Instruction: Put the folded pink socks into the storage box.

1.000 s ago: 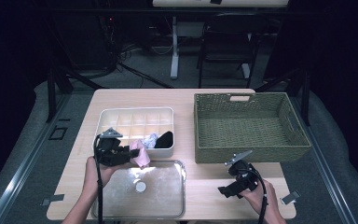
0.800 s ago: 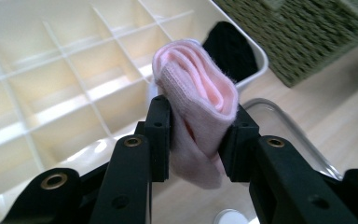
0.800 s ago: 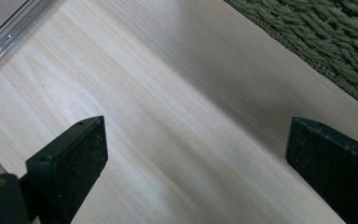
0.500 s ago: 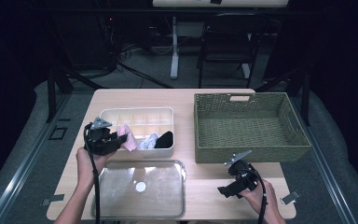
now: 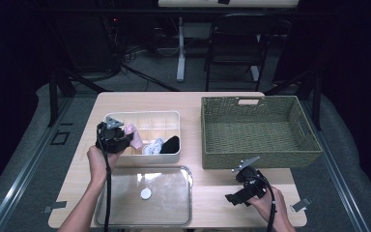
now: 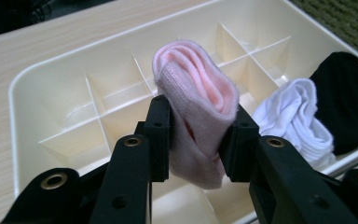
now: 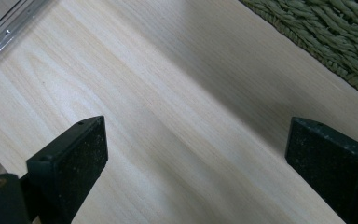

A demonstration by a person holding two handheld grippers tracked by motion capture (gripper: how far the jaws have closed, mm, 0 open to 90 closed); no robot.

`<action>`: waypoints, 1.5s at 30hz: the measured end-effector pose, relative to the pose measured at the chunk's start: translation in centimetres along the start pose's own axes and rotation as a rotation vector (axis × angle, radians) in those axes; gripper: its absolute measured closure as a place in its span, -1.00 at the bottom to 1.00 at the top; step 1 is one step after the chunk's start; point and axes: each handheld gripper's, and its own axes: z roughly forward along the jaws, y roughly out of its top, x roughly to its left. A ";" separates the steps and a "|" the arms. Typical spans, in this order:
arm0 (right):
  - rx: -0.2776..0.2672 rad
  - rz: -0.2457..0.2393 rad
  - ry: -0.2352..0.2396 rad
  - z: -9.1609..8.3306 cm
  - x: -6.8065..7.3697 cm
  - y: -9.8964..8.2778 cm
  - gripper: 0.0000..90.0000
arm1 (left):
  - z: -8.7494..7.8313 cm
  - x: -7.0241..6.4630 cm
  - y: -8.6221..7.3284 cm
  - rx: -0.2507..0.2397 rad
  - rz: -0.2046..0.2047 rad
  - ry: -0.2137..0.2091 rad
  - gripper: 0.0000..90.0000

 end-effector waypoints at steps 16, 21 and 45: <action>-0.023 0.000 -0.003 -0.2 0.1 -0.2 -0.88 | 3.0 -1.0 -0.7 0.128 0.040 -0.020 0.47; -0.029 0.008 -0.003 -0.3 0.2 -0.2 -0.88 | 3.2 -0.6 -0.9 0.161 0.005 -0.074 0.38; -0.040 -0.003 -0.017 -0.3 0.3 -0.2 -0.84 | 3.7 -0.4 -0.7 0.139 -0.070 -0.144 0.55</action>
